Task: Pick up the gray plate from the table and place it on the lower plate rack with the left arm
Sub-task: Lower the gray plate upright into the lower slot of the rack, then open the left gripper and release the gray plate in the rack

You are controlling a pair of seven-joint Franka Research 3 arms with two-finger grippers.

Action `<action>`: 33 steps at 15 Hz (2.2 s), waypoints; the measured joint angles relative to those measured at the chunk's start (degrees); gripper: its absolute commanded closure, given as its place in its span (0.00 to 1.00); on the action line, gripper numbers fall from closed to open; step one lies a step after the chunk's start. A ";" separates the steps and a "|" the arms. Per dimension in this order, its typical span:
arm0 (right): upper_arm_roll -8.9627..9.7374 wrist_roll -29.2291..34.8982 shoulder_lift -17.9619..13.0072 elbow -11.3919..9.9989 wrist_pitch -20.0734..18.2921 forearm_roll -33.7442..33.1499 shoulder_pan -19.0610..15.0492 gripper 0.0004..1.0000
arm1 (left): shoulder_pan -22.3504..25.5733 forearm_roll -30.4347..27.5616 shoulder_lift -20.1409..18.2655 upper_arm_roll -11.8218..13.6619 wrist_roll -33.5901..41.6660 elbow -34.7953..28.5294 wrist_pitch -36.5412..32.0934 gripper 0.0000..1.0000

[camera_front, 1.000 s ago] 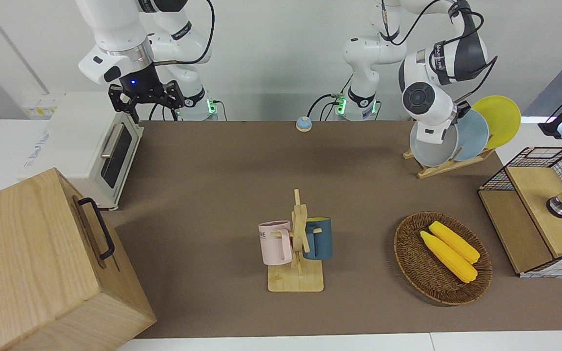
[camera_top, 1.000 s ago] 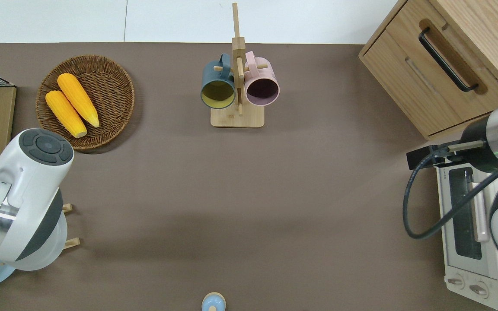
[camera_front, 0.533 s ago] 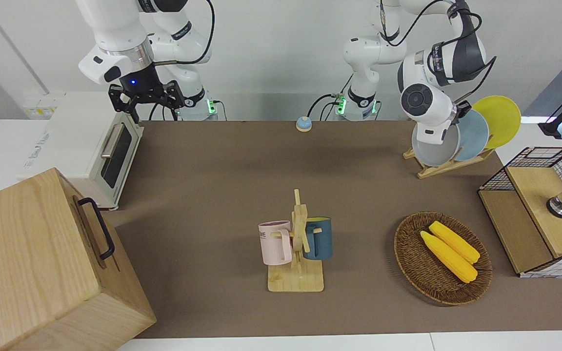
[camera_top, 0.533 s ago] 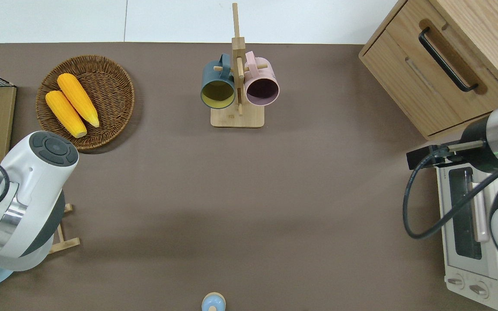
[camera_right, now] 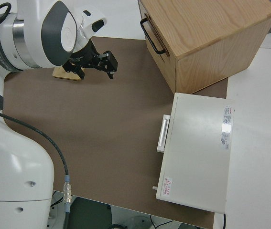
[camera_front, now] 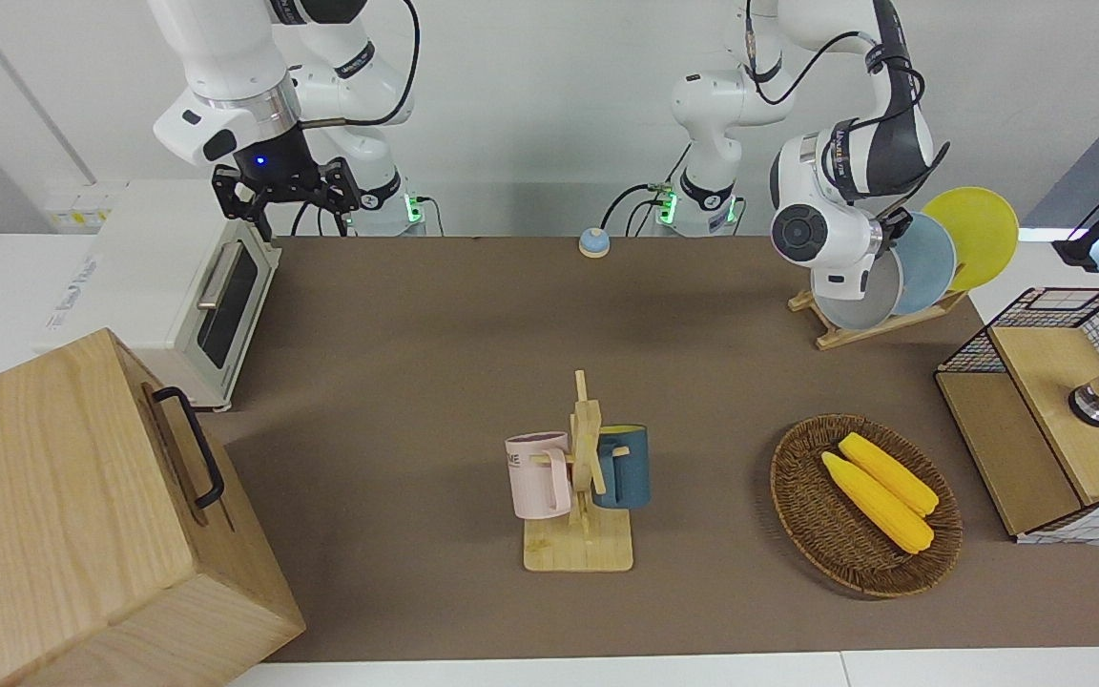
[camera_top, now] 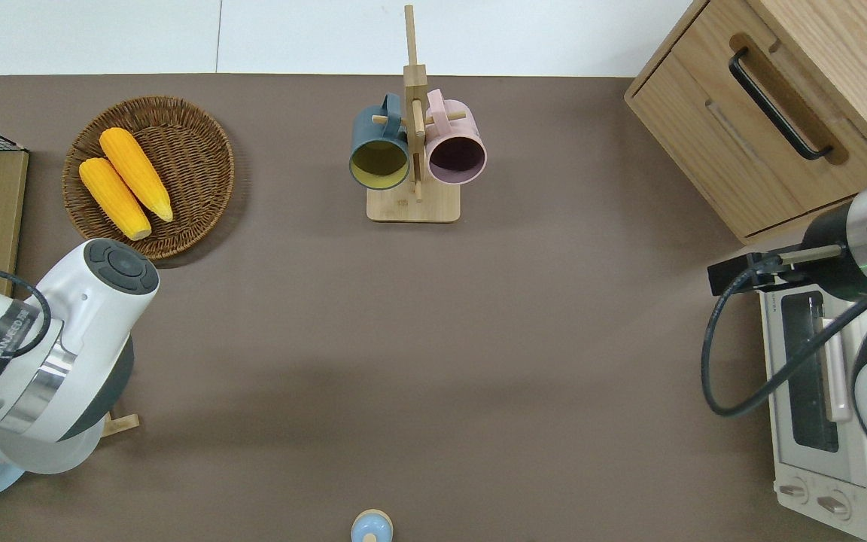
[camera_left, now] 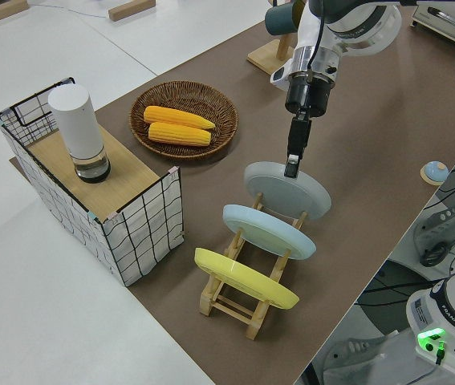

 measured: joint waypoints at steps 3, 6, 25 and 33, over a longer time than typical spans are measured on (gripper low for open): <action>0.00 0.00 0.00 0.00 0.00 0.00 0.00 0.02 | -0.02 -0.92 0.00 -0.03 -0.05 -0.12 0.02 0.32; 0.00 0.00 0.00 0.00 0.00 0.00 0.00 0.02 | -0.02 -1.39 0.00 -0.03 -0.03 -0.23 0.05 0.27; 0.00 0.00 0.00 0.00 0.00 0.00 0.00 0.02 | 0.02 -34.27 -2.11 8.10 19.85 18.85 3.07 0.03; 0.00 0.00 0.00 0.00 0.00 0.00 0.00 0.02 | -0.01 -50.69 -2.35 12.27 26.96 27.22 -1.61 0.02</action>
